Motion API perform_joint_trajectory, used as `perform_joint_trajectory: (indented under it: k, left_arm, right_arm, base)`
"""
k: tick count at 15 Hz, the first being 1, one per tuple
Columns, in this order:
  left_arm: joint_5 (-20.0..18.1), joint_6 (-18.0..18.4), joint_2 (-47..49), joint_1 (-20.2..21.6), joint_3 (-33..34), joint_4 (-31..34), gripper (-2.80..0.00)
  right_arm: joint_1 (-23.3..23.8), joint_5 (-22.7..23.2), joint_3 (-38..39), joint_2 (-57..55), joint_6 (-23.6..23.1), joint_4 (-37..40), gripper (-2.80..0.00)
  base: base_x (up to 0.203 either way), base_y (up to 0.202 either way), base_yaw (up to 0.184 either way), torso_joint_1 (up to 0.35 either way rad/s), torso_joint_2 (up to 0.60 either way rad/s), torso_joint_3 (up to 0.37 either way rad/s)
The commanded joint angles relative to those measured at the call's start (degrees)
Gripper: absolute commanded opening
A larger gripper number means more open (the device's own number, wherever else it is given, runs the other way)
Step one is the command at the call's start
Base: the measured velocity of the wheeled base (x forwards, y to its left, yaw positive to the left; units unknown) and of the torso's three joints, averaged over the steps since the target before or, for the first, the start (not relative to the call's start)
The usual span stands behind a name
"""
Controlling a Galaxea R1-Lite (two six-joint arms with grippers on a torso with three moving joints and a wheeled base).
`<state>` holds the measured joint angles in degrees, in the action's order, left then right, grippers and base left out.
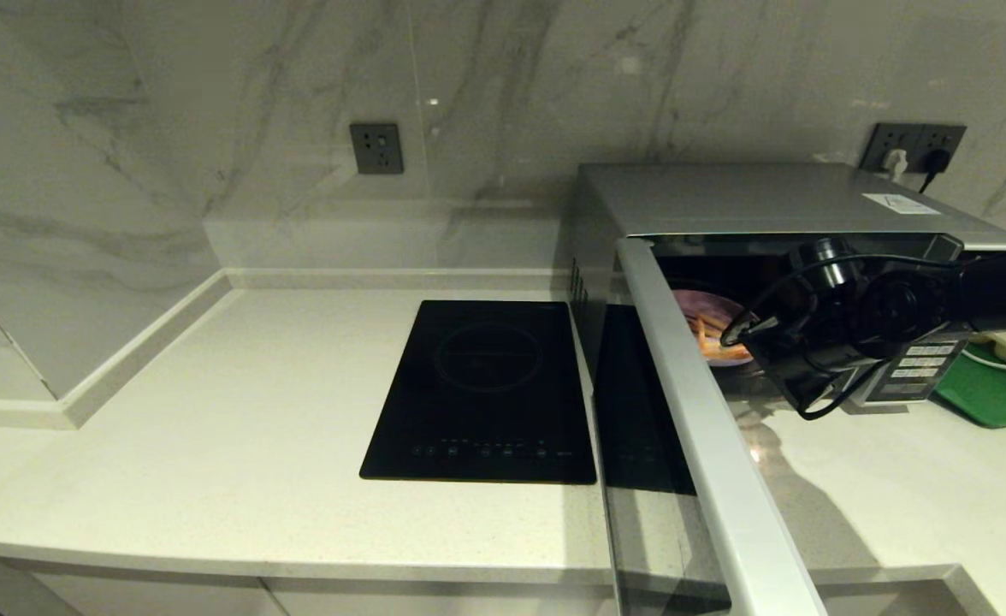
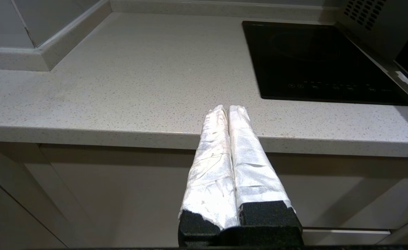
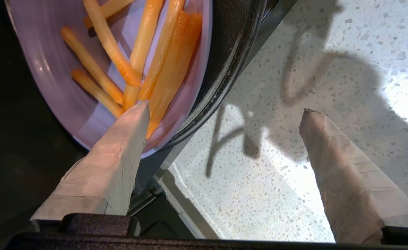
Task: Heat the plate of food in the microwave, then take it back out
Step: Take the plate out of the microwave
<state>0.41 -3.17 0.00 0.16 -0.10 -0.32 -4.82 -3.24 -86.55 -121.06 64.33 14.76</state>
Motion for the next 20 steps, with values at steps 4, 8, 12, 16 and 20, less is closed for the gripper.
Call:
perform_joint_trajectory:
  k: [4,8,12,16,20]
  left_arm:
    - [0.02,0.01,0.0,0.02,0.01,-0.03,-2.8]
    - [0.02,0.01,0.0,0.02,0.01,-0.03,-2.8]
    - [0.02,0.01,0.0,0.02,0.01,-0.03,-2.8]
    - [0.02,0.01,0.0,0.02,0.01,-0.03,-2.8]
    - [0.02,0.01,0.0,0.02,0.01,-0.03,-2.8]
  right_arm:
    - [-0.02,-0.62,-0.03,-1.29,0.53,0.09,0.0]
    - [-0.02,-0.71,0.06,-1.55,0.89,0.09,0.0]
    - [0.06,-1.16,0.17,-1.75,0.89,0.09,0.0]
    - [0.07,-3.09,0.33,-2.33,0.97,0.02,0.0]
    - [0.07,-3.09,0.59,-1.92,0.98,0.09,0.0]
  base:
    - [0.0,0.0,0.0,0.0,0.0,0.0]
    - [0.0,0.0,0.0,0.0,0.0,0.0]
    - [0.0,0.0,0.0,0.0,0.0,0.0]
    - [0.0,0.0,0.0,0.0,0.0,0.0]
    - [0.0,0.0,0.0,0.0,0.0,0.0]
